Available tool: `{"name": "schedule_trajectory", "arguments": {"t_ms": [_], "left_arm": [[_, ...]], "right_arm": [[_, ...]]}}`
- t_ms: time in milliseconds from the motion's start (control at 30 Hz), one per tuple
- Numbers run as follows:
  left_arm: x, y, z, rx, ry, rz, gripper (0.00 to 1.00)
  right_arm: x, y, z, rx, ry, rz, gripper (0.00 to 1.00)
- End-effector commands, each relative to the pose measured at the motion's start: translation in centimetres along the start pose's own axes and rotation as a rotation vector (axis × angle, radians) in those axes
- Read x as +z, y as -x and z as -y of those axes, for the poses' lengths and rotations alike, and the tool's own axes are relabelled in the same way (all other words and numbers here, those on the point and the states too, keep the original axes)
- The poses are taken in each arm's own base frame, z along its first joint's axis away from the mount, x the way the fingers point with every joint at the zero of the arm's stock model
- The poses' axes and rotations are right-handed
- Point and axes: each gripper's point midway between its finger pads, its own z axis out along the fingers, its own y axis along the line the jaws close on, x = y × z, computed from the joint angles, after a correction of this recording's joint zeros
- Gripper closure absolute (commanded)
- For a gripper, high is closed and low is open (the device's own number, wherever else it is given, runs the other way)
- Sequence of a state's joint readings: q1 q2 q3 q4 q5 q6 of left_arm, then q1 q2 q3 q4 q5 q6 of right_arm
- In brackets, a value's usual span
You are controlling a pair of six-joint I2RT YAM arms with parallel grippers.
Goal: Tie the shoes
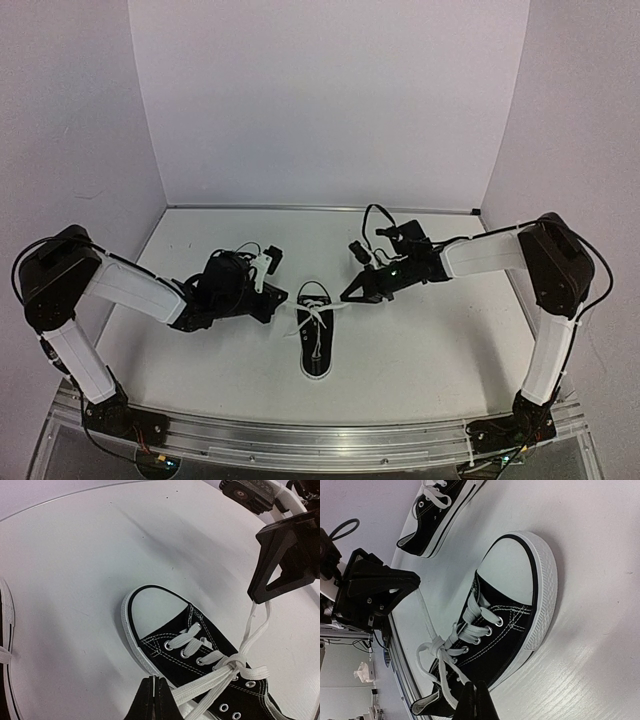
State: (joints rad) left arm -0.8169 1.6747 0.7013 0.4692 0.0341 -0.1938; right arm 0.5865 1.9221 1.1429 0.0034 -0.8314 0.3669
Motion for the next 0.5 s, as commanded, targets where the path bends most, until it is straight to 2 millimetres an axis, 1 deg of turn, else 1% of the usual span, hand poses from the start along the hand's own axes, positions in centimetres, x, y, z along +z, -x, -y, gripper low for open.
{"name": "schedule_trajectory", "arguments": {"t_ms": [0,167,467], "left_arm": [[0.6,-0.4,-0.8,-0.035,0.027,-0.007,1.0],[0.8,-1.8,-1.7,-0.064,0.051,-0.041,1.0],[1.0,-3.5,-3.5,-0.103,0.112,-0.077,1.0]], "right_arm": [[0.2,-1.4,2.2,0.001,-0.066,-0.014,1.0],[0.3,-3.1,4.0,0.027,-0.11,-0.036,1.0],[-0.4,-3.7,5.8,0.054,-0.142,-0.035,1.0]]}}
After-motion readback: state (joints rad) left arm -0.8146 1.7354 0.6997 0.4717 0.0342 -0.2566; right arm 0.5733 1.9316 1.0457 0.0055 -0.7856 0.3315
